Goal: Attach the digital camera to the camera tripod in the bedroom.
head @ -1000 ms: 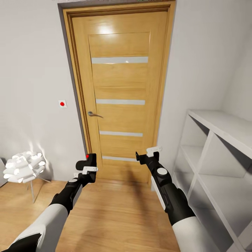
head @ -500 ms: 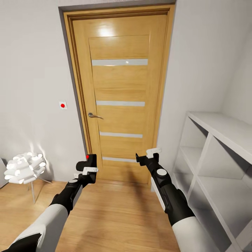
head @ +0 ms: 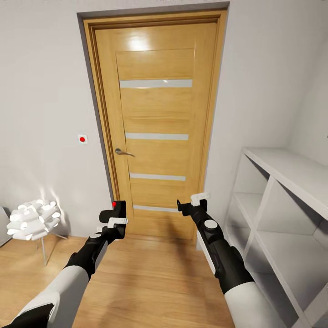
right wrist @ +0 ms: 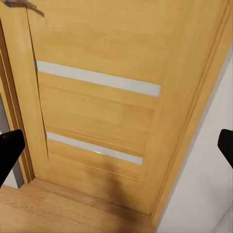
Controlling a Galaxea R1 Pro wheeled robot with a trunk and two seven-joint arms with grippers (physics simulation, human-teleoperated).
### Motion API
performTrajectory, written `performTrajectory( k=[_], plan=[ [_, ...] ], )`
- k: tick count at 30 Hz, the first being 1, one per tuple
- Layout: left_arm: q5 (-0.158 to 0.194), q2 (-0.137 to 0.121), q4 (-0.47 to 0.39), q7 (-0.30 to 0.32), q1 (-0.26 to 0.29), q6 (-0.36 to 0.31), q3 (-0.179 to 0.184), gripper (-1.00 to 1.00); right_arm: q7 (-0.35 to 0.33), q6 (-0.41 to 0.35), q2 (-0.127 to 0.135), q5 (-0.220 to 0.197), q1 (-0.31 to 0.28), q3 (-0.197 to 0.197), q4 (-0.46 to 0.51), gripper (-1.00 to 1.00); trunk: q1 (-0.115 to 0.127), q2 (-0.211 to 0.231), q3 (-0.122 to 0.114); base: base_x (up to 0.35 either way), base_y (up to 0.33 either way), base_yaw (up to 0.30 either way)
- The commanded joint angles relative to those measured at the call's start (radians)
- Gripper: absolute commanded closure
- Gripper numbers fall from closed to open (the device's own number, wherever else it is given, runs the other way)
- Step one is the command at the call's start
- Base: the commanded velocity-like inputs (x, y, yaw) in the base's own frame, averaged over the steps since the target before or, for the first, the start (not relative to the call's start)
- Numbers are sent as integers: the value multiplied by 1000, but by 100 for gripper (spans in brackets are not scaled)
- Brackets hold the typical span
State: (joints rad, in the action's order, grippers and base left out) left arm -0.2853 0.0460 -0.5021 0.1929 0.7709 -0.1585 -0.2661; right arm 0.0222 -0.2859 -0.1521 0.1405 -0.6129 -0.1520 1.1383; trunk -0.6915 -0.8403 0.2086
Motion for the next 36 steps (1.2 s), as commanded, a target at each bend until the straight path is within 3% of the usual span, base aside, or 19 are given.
performTrajectory(
  k=[1, 36],
  plan=[
    [-9, 1, -2, 10, 1, -6, -9, 100, 2, -7, 0, 10, -1, -1, 1, -100, 4, 6, -2, 0, 0, 0],
    [-9, 2, 5, 10, 1, -6, -9, 100, 4, -7, 2, 11, -1, -1, 3, -100, 138, 251, -111, 0, 0, 0]
  ],
)
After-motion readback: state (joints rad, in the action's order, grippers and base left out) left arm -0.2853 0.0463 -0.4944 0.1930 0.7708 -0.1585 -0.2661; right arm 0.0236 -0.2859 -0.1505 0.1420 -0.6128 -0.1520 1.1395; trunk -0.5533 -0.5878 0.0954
